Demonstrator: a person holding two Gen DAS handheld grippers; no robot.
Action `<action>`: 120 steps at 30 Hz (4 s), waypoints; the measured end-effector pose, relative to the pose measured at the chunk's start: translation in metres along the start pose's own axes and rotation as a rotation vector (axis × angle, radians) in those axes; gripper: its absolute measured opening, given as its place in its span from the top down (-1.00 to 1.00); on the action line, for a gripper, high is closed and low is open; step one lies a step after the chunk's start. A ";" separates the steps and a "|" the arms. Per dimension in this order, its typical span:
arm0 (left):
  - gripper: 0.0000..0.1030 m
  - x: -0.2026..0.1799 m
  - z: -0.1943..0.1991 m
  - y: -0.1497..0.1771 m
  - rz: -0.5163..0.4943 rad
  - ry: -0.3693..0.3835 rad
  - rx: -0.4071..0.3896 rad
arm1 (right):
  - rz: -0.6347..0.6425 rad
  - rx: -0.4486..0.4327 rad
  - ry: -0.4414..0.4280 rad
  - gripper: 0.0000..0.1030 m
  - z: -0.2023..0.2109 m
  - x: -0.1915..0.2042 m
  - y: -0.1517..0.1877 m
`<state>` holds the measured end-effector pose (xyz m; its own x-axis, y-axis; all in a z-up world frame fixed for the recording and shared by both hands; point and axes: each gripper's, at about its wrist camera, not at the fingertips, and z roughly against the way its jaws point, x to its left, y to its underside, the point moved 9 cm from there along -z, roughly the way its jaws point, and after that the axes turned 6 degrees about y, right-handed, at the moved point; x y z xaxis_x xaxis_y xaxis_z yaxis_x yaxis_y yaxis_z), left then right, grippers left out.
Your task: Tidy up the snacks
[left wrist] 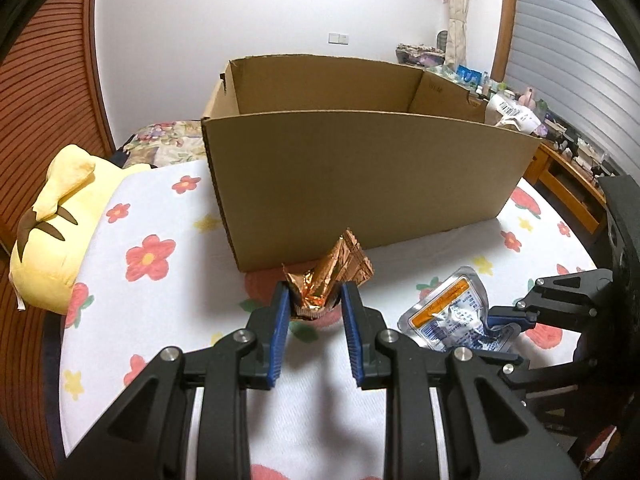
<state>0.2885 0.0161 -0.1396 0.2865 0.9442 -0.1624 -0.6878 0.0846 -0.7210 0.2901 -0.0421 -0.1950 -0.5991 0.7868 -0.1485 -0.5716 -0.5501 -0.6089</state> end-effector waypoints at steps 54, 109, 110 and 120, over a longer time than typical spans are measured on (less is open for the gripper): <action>0.38 -0.020 -0.017 -0.131 -0.052 -0.024 -0.110 | -0.113 -0.307 0.112 0.56 0.070 -0.117 -0.125; -0.77 -0.077 0.146 -0.058 -0.082 -0.187 -0.399 | -0.332 -0.502 0.286 -0.96 0.205 -0.090 -0.035; -0.77 -0.078 0.146 -0.055 -0.082 -0.185 -0.396 | -0.339 -0.501 0.294 -0.96 0.206 -0.090 -0.031; -0.77 -0.088 0.146 -0.034 -0.076 -0.175 -0.378 | -0.376 -0.490 0.310 -0.96 0.213 -0.092 -0.003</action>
<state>0.1891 -0.0239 -0.0024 0.1870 0.9823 -0.0063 -0.3665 0.0638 -0.9282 0.2278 -0.1725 -0.0136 -0.1800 0.9832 -0.0300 -0.3464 -0.0919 -0.9336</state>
